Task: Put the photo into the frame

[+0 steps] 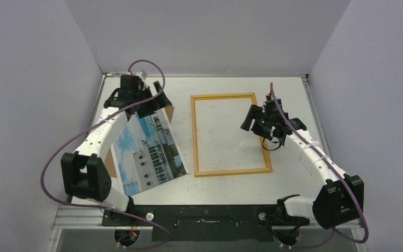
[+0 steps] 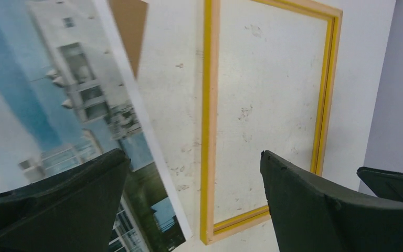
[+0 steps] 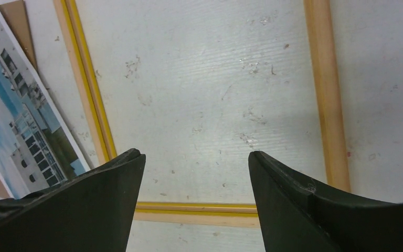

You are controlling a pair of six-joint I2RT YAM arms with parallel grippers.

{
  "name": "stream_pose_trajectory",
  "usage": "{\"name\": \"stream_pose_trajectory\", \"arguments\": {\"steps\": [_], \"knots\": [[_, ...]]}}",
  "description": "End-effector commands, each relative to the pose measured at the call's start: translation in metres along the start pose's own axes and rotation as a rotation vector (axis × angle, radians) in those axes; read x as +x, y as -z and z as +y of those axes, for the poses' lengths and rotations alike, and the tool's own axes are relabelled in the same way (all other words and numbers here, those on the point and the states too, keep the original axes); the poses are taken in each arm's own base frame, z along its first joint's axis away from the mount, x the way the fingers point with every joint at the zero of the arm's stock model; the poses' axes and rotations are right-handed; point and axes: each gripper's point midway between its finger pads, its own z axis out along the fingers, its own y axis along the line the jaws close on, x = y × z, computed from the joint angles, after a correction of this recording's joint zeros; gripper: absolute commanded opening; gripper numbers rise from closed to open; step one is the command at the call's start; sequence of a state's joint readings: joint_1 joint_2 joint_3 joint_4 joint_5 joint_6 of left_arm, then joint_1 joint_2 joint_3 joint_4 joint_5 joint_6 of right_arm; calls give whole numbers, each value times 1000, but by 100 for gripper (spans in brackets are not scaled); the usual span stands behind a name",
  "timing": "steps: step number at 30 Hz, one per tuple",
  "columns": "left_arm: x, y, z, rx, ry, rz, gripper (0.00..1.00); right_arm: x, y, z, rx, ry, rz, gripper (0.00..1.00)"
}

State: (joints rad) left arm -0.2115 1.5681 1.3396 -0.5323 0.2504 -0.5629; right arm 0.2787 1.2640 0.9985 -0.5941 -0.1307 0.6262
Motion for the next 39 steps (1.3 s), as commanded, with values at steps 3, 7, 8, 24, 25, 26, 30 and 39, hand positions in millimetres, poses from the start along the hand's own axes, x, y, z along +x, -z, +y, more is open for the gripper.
{"name": "stream_pose_trajectory", "arguments": {"steps": [3,7,8,24,25,26,30,39], "knots": [[15,59,67,-147,89,-17,95,-15,-2,67,-198,-18,3,74],[45,80,104,-277,176,-10,82,3,-9,132,-344,54,44,79],[50,87,114,-293,215,-25,80,10,-10,149,-375,84,53,79],[107,91,177,-461,296,58,81,151,-78,287,-524,278,352,71],[101,92,180,-464,298,52,82,160,-86,289,-529,280,371,70],[94,92,182,-458,299,46,82,163,-91,293,-536,283,378,69],[67,87,195,-442,332,14,82,160,-114,294,-498,274,340,66],[26,97,251,-486,513,-37,80,156,-114,324,-670,258,407,63]]}}
